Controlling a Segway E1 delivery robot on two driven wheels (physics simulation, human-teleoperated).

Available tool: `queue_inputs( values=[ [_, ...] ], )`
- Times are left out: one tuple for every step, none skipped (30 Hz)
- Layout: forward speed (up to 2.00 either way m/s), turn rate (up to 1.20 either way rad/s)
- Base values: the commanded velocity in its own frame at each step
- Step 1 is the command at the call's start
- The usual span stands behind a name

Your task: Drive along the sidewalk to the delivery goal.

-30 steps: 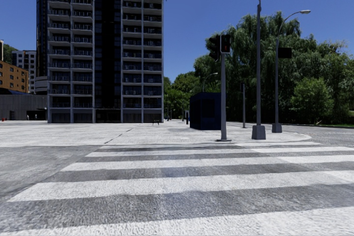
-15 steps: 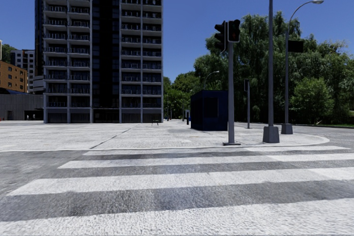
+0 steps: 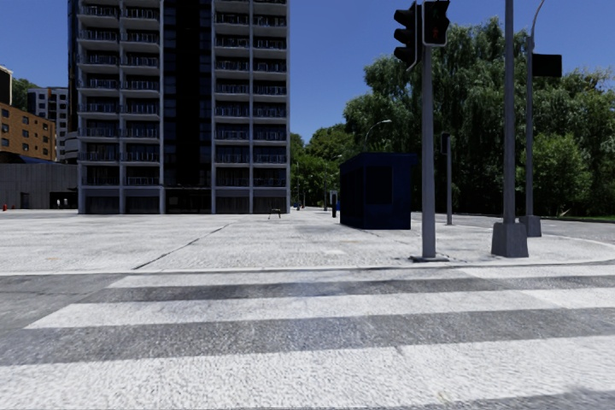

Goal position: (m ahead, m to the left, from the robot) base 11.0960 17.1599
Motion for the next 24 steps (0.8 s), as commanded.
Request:
queue_inputs(
  values=[
    [1.77, 0.0],
    [1.77, 0.0],
    [1.77, 0.0],
    [1.77, 0.0],
    [1.77, 0.0],
    [1.77, 0.0],
    [1.77, 0.0],
    [1.77, 0.0],
    [1.77, 0.0],
    [1.77, 0.0],
    [1.77, 0.0],
    [1.77, 0.0],
    [1.77, 0.0],
    [1.77, 0.0],
    [1.77, 0.0],
    [1.77, 0.0],
    [1.77, 0.0],
    [1.77, 0.0],
    [1.77, 0.0],
    [1.77, 0.0],
    [1.77, 0.0],
    [1.77, 0.0],
    [1.77, 0.0],
    [1.77, 0.03]
  ],
)
